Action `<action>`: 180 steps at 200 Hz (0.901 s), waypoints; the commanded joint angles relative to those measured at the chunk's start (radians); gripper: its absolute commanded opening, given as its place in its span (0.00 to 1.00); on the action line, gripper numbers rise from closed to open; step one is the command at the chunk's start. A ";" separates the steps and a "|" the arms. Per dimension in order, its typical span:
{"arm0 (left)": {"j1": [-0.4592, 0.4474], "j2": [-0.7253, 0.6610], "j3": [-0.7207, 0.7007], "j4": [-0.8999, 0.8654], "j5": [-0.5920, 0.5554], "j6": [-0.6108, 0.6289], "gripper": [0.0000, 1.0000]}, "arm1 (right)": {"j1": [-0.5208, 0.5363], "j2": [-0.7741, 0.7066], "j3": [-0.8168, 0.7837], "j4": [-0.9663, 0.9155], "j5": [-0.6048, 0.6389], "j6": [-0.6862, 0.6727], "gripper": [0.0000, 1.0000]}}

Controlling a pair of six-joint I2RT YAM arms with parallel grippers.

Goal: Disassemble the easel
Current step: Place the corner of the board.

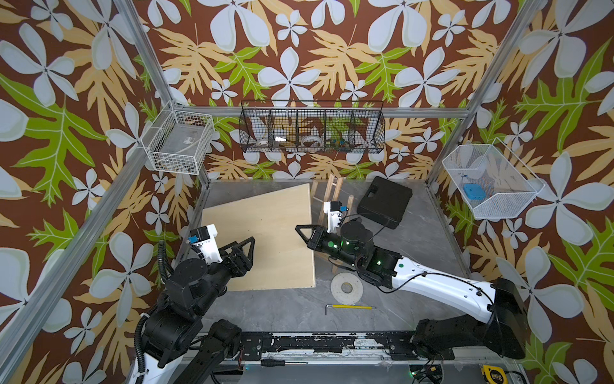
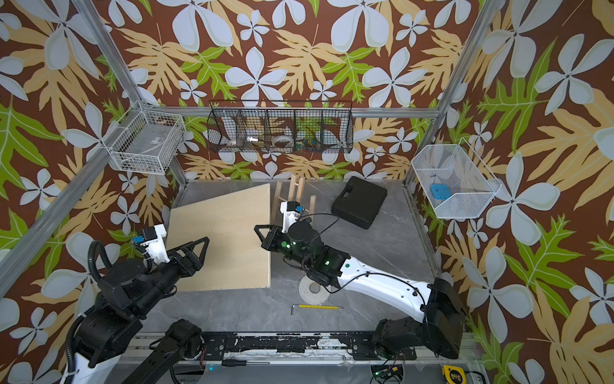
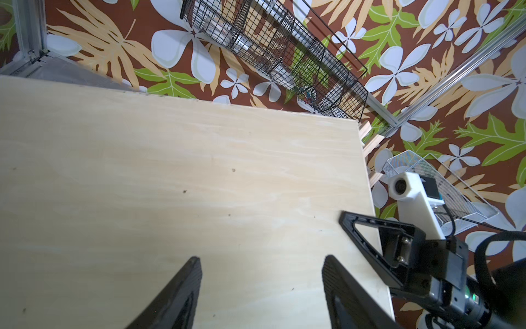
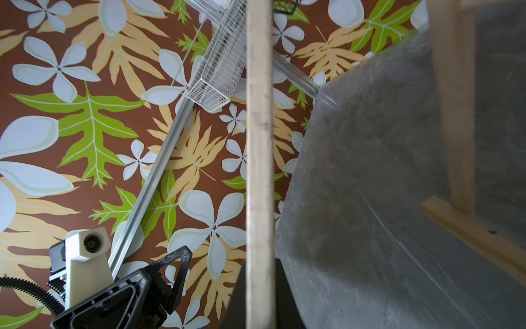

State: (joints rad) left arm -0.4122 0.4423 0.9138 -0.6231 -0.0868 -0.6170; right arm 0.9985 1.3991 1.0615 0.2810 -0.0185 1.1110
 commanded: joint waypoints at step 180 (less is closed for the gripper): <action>0.001 0.052 -0.272 0.208 0.069 -0.173 0.65 | 0.126 0.291 -0.044 0.353 0.049 0.271 0.00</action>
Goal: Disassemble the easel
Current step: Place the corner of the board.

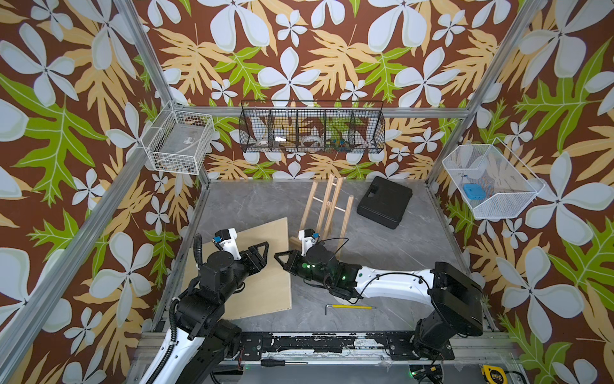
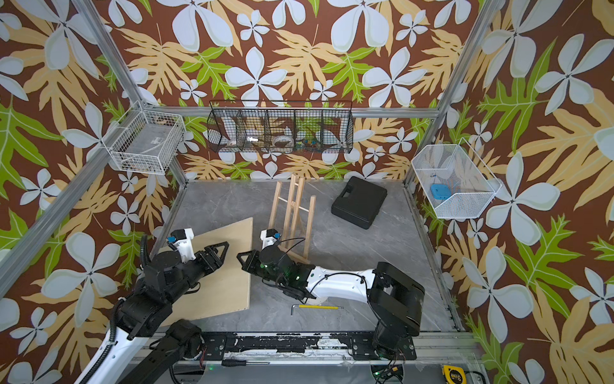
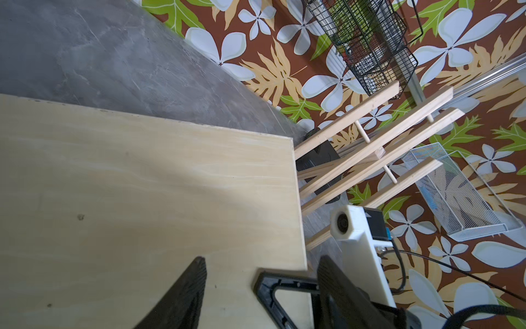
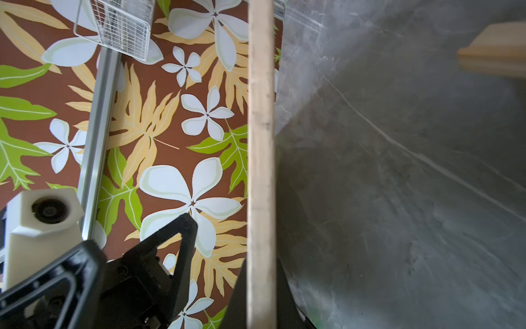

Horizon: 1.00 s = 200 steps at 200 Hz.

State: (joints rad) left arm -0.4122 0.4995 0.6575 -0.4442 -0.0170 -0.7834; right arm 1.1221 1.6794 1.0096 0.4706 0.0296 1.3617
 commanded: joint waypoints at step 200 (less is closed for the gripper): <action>0.001 0.088 -0.063 0.095 -0.020 0.043 0.68 | 0.001 0.108 -0.132 0.140 0.105 0.056 0.23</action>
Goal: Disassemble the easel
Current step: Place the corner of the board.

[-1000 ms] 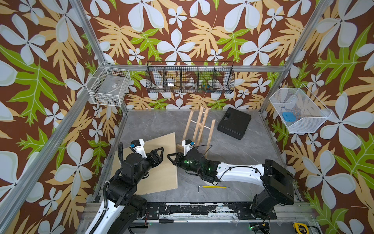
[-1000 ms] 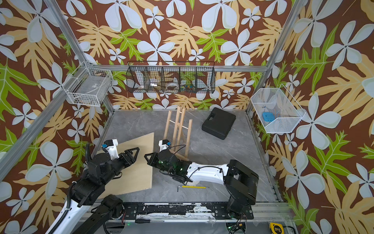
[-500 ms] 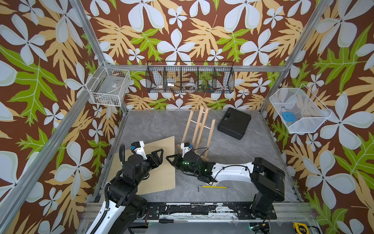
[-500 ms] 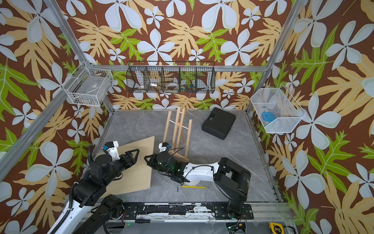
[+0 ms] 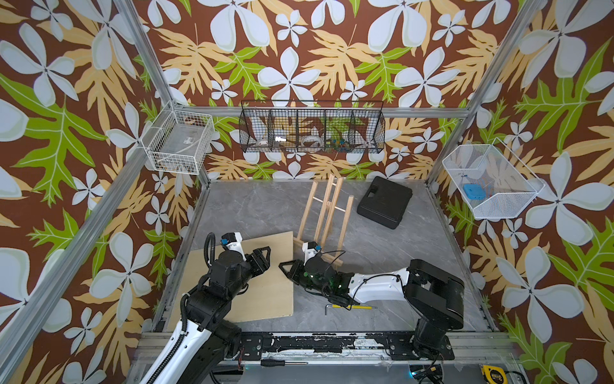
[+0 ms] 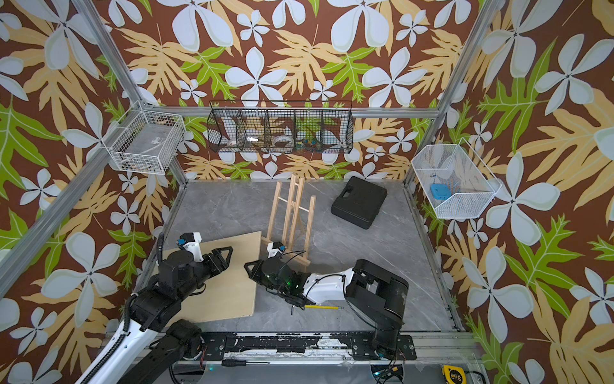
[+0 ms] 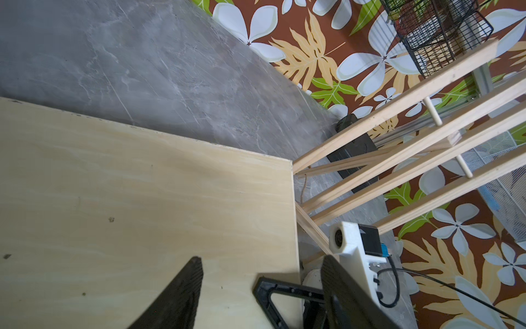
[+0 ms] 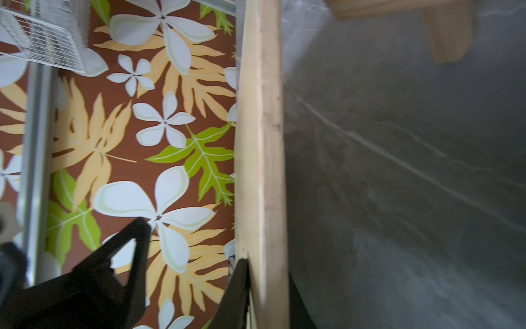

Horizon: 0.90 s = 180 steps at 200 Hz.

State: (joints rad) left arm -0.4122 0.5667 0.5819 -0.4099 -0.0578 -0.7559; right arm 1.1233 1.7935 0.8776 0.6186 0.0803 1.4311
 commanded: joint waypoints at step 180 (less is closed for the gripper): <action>0.004 0.093 0.044 0.087 0.010 0.064 0.69 | 0.016 -0.144 0.089 -0.293 0.201 -0.198 0.46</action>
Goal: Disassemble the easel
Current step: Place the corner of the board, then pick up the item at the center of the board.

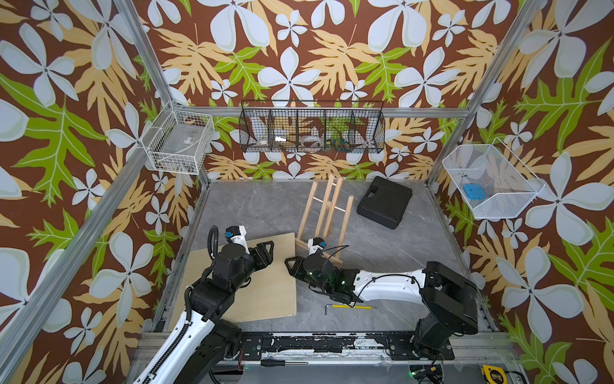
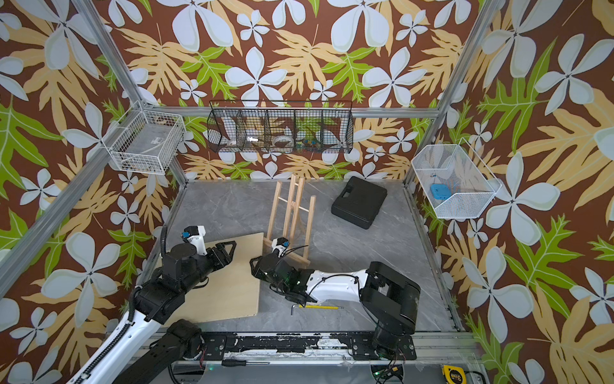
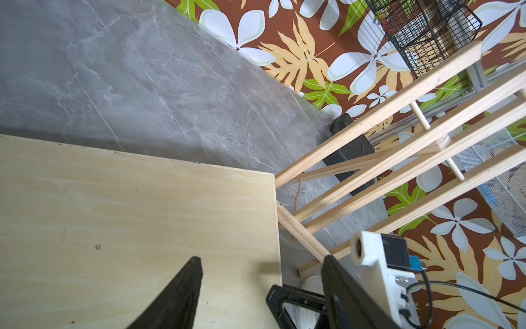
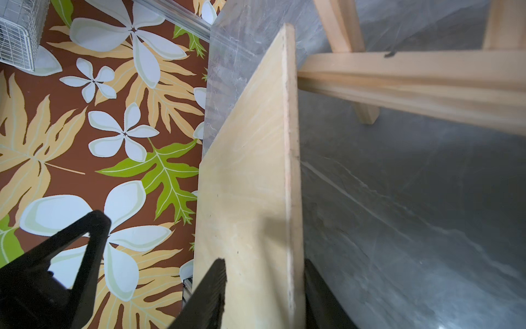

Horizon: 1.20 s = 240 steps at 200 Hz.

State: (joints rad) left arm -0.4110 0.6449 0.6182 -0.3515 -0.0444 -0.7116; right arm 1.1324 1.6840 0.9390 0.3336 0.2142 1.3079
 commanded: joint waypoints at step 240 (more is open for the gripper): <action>0.018 0.258 0.052 0.235 0.169 0.036 0.72 | -0.301 -0.644 -0.111 -0.377 0.144 -0.539 0.58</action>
State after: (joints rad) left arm -0.3954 0.8722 0.6720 -0.2070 0.0616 -0.6758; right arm 0.8986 1.0718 0.8593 -0.0402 0.3958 0.8295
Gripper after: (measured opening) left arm 0.718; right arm 0.569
